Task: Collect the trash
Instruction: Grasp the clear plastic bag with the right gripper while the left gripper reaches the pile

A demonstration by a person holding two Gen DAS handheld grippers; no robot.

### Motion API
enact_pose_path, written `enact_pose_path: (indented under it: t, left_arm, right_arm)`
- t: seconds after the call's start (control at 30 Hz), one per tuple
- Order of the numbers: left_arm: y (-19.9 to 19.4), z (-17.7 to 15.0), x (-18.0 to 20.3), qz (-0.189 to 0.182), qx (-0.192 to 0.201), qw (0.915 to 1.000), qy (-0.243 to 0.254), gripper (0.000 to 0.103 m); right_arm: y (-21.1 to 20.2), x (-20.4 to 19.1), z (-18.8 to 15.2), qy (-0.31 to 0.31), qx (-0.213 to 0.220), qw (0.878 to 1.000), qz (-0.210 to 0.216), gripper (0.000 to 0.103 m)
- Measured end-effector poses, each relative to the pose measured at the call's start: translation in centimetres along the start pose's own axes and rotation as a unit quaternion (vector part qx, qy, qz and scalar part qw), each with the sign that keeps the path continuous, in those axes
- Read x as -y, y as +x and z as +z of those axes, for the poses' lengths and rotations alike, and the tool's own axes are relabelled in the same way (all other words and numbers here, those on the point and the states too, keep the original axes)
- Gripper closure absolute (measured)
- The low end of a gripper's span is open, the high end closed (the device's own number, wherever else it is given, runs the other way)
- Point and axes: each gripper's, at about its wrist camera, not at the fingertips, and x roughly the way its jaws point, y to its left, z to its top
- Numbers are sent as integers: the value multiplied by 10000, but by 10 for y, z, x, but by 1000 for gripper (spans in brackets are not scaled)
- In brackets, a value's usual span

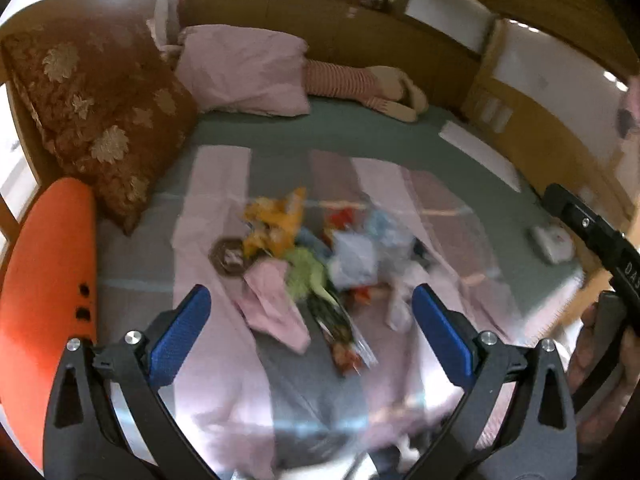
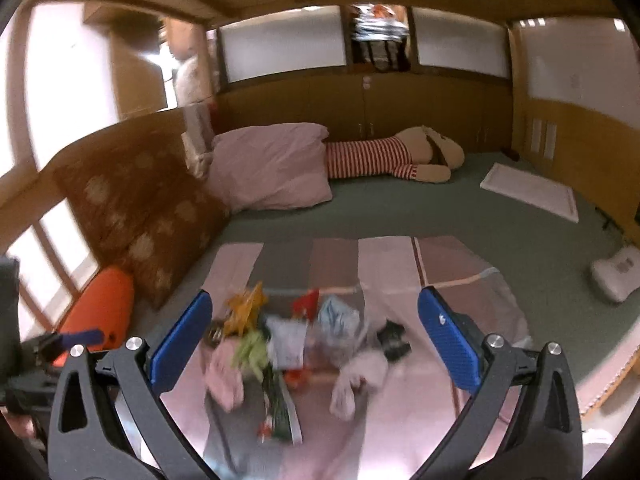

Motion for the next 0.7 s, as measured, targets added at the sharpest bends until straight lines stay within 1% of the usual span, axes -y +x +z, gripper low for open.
enact_pose_path:
  t: [0.07, 0.1, 0.2, 0.23, 0.27, 0.33, 0.4, 0.43, 0.47, 0.5, 0.53, 0.57, 0.6, 0.63, 0.67, 0.7]
  left_arm:
    - [19, 9, -6, 23, 17, 10000, -77, 3]
    - [31, 11, -12, 11, -8, 9998, -181, 3]
    - [58, -2, -31, -76, 54, 9990, -440, 3]
    - [71, -5, -35, -41, -96, 9986, -513, 3]
    - [82, -5, -39, -110, -299, 9974, -642, 3]
    - [88, -3, -44, -296, -360, 9961, -750, 3]
    - [86, 1, -44, -277, -250, 9970, -673, 3]
    - [85, 2, -44, -251, -201, 9974, -638, 3]
    - [83, 1, -43, -210, -150, 9980, -579, 3]
    - [82, 1, -42, -182, -139, 9983, -539, 3]
    - [83, 1, -43, -174, -146, 9984, -516, 3]
    - [85, -1, -43, -164, -168, 9986, -478, 3]
    - [86, -2, -44, -166, -174, 9986, -463, 3]
    - [88, -3, -45, -160, -186, 9987, -443, 3]
    - [90, -4, -46, -134, -210, 9987, -436, 3]
    - [93, -6, -48, -75, -262, 9987, -432, 3]
  right_arm:
    - [49, 12, -15, 189, -415, 9990, -22, 3]
    - [63, 15, -23, 229, -550, 9982, 7, 3]
    - [113, 35, -61, 525, -1043, 9932, 7, 3]
    - [131, 40, -69, 606, -1306, 9895, 88, 3]
    - [144, 43, -72, 655, -1414, 9876, 173, 3]
    - [158, 44, -73, 581, -1404, 9884, 57, 3]
    - [173, 46, -74, 552, -1330, 9895, 93, 3]
    - [180, 47, -75, 592, -1354, 9890, 86, 3]
    - [191, 50, -78, 670, -1458, 9870, 44, 5]
    - [205, 53, -83, 802, -1659, 9828, 131, 11]
    - [214, 53, -87, 875, -1804, 9794, 224, 14]
    - [224, 52, -92, 949, -2001, 9745, 370, 25]
    - [228, 52, -95, 965, -2094, 9719, 466, 41]
    - [230, 51, -98, 931, -2138, 9710, 525, 51]
    - [229, 50, -98, 915, -2121, 9713, 565, 75]
    - [225, 50, -96, 935, -2091, 9714, 618, 91]
